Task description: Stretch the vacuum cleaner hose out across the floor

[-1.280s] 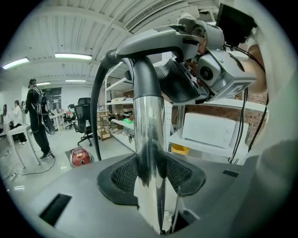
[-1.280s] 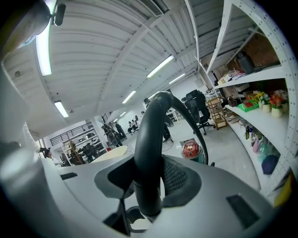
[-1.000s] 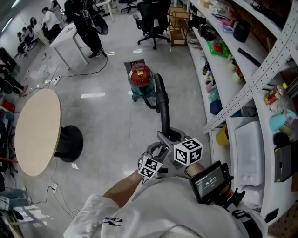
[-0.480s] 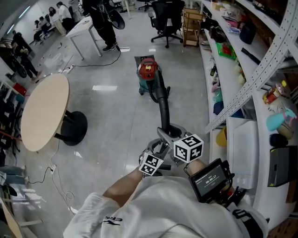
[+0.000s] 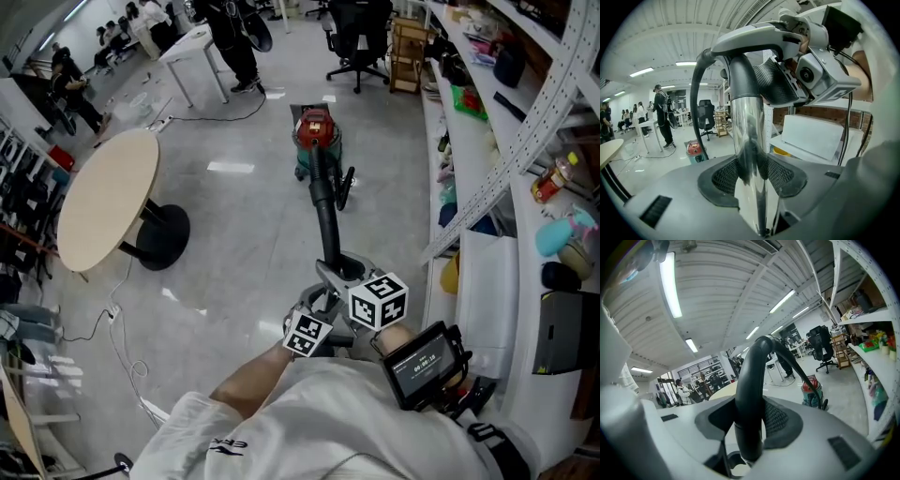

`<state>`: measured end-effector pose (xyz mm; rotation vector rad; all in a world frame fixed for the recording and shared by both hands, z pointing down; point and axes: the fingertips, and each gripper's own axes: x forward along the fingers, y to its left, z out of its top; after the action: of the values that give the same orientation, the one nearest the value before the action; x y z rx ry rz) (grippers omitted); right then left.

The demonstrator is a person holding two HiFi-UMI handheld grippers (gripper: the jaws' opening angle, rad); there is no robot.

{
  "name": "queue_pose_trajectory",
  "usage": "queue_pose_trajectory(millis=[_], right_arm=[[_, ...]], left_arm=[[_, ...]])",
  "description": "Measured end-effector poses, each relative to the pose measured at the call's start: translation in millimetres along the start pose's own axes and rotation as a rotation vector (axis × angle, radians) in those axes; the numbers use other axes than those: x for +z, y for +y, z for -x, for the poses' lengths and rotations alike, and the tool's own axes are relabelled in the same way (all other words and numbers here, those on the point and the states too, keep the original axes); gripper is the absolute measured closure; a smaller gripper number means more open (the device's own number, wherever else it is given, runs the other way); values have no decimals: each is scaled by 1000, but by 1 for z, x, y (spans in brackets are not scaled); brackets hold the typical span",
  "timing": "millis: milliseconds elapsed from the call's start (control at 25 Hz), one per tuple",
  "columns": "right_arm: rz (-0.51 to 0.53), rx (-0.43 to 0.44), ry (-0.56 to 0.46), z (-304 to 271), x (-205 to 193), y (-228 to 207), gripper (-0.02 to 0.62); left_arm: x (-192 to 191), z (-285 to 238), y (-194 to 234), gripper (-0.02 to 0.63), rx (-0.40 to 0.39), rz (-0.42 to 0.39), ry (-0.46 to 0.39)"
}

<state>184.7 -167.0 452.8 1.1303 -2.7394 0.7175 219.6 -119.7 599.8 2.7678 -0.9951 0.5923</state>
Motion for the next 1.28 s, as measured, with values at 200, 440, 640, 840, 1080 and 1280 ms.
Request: queue_pose_trajectory(millis=[200,440,640,840,1080,1280], right_arm=[[-14,34,16,3,-11,14,439],[8,75,40,-3,-27,37,439],[21,103,62,-17,-37,69,439],[31,109,77,-29,-50,101,439],[39,103,88,-42,-64,138,439],[41,102,96,-53,-77,168,439]], left_arm=[[-10,15,-7,448,31,15,13],[-27,34,-6,448,78,37,27],[-40,63,2,448,104,61,22],[-54,93,6,448,108,75,15],[-72,129,13,448,100,81,4],[-87,159,17,448,97,84,0]])
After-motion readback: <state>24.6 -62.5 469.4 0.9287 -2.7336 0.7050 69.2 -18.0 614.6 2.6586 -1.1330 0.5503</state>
